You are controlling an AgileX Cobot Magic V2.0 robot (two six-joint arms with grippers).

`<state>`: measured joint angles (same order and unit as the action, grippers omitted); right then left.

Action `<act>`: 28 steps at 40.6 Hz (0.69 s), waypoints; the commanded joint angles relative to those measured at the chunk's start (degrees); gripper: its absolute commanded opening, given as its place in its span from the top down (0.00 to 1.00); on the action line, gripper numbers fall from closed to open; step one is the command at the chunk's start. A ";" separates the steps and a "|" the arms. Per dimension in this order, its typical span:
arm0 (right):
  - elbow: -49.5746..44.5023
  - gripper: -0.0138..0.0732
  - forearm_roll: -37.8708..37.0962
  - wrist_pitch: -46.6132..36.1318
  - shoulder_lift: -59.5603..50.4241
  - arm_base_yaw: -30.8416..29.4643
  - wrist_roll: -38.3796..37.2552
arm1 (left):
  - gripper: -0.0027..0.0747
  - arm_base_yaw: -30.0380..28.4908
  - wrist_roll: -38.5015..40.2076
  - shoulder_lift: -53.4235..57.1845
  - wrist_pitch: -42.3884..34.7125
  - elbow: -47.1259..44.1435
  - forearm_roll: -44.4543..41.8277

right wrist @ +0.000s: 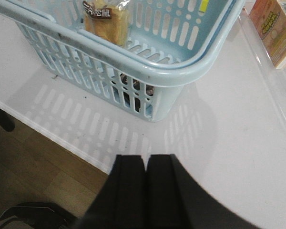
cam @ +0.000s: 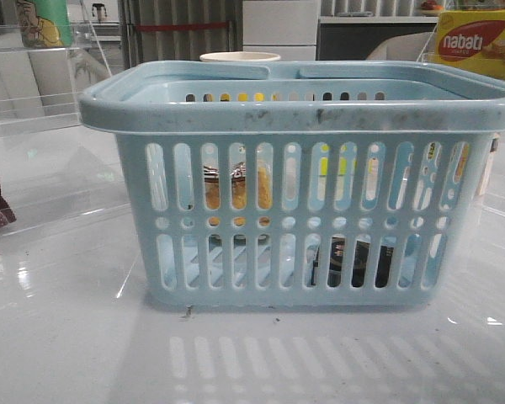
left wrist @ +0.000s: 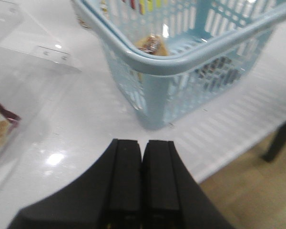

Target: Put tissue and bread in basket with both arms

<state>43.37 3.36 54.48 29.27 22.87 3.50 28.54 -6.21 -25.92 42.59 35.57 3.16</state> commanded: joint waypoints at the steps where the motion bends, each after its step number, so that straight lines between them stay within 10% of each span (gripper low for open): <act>1: 1.44 0.78 -0.02 -3.85 0.16 -0.05 0.34 | 0.84 -5.93 -0.19 5.15 -14.35 -5.96 -0.97; 12: 1.44 0.78 -0.02 -3.85 0.16 -0.05 0.34 | 0.85 -21.08 -0.19 21.41 -37.20 -28.58 -0.40; 28: 1.44 0.78 -0.02 -3.85 0.16 -0.05 0.34 | 0.85 -24.38 -0.09 27.27 -43.25 -36.26 1.65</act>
<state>43.37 3.36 54.48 29.27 22.87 3.50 4.33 -6.33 0.25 5.77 -0.37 4.14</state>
